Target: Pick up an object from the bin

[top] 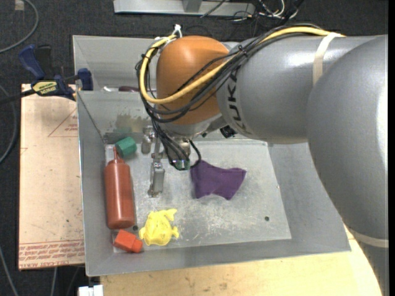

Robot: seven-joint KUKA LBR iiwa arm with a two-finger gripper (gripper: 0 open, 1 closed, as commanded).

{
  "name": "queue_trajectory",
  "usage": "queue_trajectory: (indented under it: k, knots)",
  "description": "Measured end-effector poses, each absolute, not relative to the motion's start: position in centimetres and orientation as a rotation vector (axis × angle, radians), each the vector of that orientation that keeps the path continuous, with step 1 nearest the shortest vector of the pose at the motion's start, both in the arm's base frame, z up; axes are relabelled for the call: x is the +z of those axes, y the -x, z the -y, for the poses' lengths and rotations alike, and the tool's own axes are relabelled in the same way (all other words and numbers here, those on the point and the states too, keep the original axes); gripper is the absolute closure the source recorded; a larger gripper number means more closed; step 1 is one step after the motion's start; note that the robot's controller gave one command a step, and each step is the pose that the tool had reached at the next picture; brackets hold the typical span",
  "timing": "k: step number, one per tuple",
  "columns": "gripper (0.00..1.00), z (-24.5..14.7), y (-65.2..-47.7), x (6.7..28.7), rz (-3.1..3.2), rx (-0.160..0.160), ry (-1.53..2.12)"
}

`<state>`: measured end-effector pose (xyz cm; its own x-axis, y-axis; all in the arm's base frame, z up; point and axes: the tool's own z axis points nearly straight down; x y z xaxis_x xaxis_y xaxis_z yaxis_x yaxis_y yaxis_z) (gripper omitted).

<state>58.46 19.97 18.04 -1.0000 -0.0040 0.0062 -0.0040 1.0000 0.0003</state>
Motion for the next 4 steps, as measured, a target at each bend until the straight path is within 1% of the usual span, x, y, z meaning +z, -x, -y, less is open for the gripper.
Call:
queue_trajectory:
  k: [1, 2, 3, 4]
  knots:
    - [0.00, -19.9, -58.6, 18.5, 3.142, -0.002, -0.002]
    - [0.00, -17.6, -58.5, 15.8, 3.146, -0.008, -0.099]
    - [0.00, -12.3, -58.4, 11.8, 3.143, -0.004, -0.014]
    - [0.00, -10.5, -58.9, 9.9, 3.139, -0.001, 0.154]
